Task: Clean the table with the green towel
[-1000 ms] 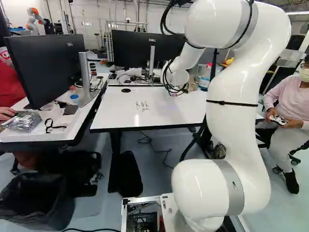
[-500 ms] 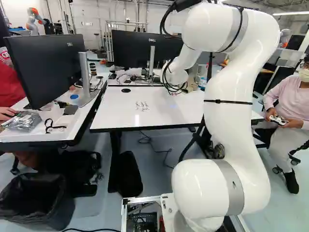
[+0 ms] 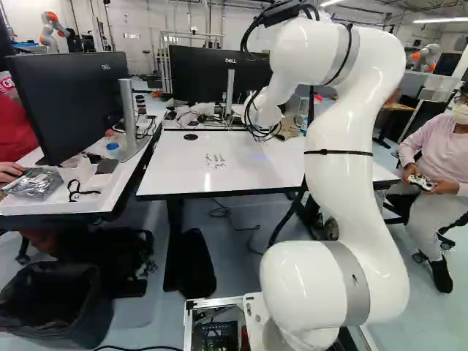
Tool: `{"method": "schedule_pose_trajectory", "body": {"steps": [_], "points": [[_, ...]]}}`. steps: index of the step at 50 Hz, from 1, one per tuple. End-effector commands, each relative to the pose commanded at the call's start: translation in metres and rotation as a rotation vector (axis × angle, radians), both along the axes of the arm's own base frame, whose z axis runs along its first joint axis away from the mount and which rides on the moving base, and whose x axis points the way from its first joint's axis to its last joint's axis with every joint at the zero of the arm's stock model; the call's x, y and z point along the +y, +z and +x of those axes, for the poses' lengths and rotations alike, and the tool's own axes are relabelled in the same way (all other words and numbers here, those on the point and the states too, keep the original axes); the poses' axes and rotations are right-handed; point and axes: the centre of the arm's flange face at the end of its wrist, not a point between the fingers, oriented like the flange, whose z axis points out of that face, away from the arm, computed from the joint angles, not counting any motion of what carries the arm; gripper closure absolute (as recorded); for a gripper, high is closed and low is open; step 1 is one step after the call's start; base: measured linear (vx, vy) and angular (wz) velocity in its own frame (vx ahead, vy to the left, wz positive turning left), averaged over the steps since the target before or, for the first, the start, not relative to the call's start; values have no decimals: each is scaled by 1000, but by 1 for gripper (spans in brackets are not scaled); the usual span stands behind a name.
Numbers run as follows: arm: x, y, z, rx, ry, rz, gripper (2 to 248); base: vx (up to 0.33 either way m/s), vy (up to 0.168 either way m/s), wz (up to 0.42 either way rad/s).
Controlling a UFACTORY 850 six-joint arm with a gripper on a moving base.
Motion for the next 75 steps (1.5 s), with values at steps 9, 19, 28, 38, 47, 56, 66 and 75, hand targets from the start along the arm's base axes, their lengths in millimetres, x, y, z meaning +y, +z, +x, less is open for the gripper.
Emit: {"method": "schedule_pose_trajectory", "body": {"steps": [9, 19, 28, 38, 47, 56, 66, 75], "points": [[0, -8, 3, 10, 1, 1, 202, 0, 0, 0], [0, -20, 4, 27, 1, 2, 202, 0, 0, 0], [0, -31, 5, 42, 1, 4, 202, 0, 0, 0], [0, -44, 7, 58, 1, 5, 202, 0, 0, 0], [0, -47, 7, 63, 1, 6, 202, 0, 0, 0], [0, -47, 7, 63, 1, 6, 202, 0, 0, 0], [0, -47, 7, 63, 1, 6, 202, 0, 0, 0], [0, -47, 7, 64, 1, 6, 202, 0, 0, 0]]}}
